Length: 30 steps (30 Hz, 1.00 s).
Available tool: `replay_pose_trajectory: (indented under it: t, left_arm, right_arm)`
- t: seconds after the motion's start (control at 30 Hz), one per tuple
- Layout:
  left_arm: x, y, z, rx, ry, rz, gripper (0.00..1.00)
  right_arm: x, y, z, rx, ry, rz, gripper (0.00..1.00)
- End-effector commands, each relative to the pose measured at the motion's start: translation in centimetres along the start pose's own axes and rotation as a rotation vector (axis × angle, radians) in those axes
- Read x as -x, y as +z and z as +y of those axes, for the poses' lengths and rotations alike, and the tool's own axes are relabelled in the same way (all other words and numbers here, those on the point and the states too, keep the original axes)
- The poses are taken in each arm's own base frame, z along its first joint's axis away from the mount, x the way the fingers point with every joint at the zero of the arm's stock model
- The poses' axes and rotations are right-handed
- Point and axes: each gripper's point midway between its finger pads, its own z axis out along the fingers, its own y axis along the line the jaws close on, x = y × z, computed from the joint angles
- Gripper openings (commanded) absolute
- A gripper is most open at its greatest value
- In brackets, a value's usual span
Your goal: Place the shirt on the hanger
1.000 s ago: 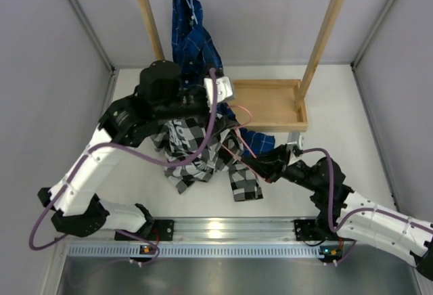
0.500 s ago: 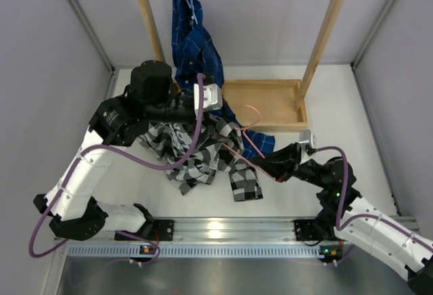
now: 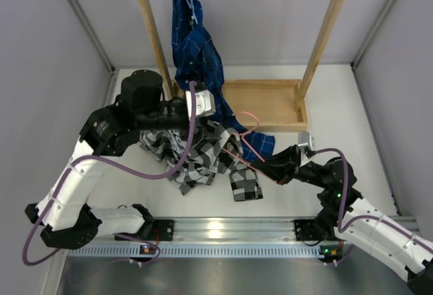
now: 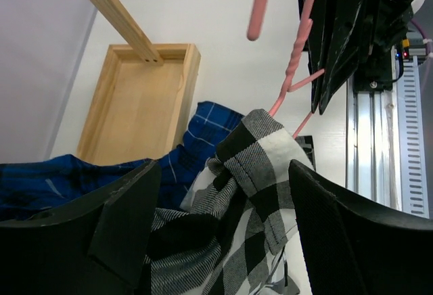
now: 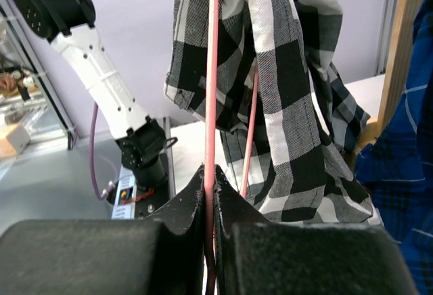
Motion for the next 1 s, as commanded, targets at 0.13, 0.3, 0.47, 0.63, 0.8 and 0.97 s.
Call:
replay_pose_trajectory:
  t: [0.13,0.3,0.47,0.63,0.8,0.97]
  left_arm:
    - [-1.4,1.3,-1.2,-0.098,-0.015,0.023,0.8]
    - [-2.0,2.2,-2.6,-0.196,-0.051,0.034,0.41]
    - [-1.9,2.2,-3.6,-0.247,-0.063,0.013,0.41]
    - [-1.9,1.8,-3.9,-0.252,-0.059,0.009,0.32]
    - [-1.3,1.2,-4.1,-0.246,-0.042,-0.009,0.0]
    - [-0.9,0.7,-3.9,-0.223,-0.001,-0.025,0.0]
  right_arm:
    - [4.5,0.2,2.3,0.094,-0.163,-0.045,0.0]
    - [5.1,0.5,3.0,0.132,-0.184,-0.026,0.0]
    - [6.0,1.2,3.0,0.148,-0.226,0.013,0.0]
    - [7.5,1.8,3.2,0.158,-0.269,0.015,0.0]
    - [9.0,2.5,3.2,0.163,-0.303,0.028,0.0]
    - [10.4,2.8,2.6,0.13,-0.341,0.032,0.0]
